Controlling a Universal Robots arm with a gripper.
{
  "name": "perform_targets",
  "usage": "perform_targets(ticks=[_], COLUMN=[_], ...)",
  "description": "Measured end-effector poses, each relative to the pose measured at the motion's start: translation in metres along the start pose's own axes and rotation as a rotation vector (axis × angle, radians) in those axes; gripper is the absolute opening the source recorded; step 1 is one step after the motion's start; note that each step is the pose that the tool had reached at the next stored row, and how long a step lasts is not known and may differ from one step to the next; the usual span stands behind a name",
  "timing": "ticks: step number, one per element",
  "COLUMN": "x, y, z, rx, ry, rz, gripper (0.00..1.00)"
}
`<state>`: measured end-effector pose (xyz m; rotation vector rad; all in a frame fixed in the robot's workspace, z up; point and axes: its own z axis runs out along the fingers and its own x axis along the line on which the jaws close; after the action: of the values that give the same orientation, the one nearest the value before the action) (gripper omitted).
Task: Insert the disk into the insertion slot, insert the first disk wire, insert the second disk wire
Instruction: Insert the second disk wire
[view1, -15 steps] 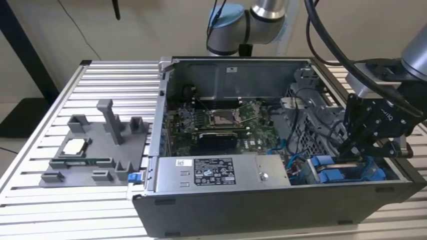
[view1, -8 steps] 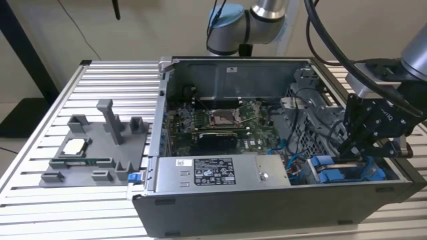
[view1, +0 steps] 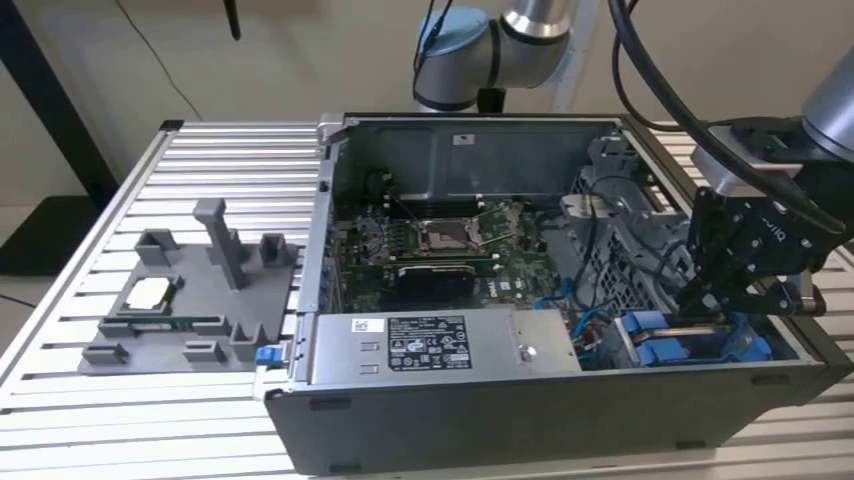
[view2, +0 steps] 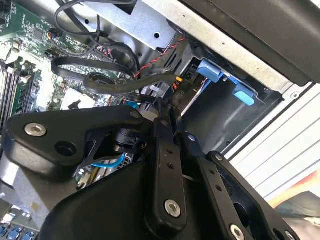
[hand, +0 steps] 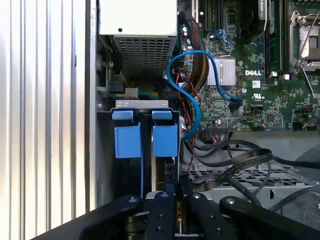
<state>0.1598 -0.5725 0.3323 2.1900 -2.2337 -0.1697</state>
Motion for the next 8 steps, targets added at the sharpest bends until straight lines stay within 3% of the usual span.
perform_targets(ticks=[8], x=[0.0000], y=[0.0000], z=[0.0001], rx=[0.0000], ry=[0.0001], rz=[0.000], gripper=[0.16])
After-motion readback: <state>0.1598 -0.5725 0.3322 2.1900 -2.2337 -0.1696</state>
